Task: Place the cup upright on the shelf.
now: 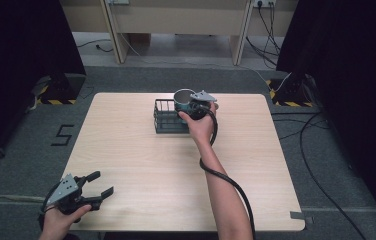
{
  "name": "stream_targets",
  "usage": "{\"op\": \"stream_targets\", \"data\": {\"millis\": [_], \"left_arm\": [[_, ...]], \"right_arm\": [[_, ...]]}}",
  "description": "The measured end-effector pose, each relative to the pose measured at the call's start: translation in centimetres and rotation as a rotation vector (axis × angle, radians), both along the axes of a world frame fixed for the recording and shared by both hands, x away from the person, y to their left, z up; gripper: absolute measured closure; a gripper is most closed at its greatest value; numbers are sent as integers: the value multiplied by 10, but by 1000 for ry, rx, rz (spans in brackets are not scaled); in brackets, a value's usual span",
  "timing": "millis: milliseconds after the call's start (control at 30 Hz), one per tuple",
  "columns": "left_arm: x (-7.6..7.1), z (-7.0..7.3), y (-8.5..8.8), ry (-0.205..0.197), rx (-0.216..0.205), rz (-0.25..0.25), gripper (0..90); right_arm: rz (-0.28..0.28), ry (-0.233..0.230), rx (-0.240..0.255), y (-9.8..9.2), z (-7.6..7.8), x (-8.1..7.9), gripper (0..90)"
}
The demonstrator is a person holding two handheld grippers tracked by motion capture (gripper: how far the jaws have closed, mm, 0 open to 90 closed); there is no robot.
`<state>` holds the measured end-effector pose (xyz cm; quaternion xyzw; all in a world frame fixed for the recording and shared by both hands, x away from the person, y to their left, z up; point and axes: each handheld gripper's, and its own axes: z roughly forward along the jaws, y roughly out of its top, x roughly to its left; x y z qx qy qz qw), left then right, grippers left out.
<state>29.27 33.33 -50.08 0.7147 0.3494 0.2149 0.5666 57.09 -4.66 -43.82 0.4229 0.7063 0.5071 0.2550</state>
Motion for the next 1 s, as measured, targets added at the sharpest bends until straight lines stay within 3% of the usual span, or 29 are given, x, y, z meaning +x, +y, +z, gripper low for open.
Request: {"op": "stream_targets", "data": {"millis": [267,1000], "left_arm": [[0,0,0,-1,-1,2,184],[0,0,0,1,1,1,184]], "right_arm": [[11,22,13,-6,-2,-7,157],[18,4,33,-27,10,-35,156]]}}
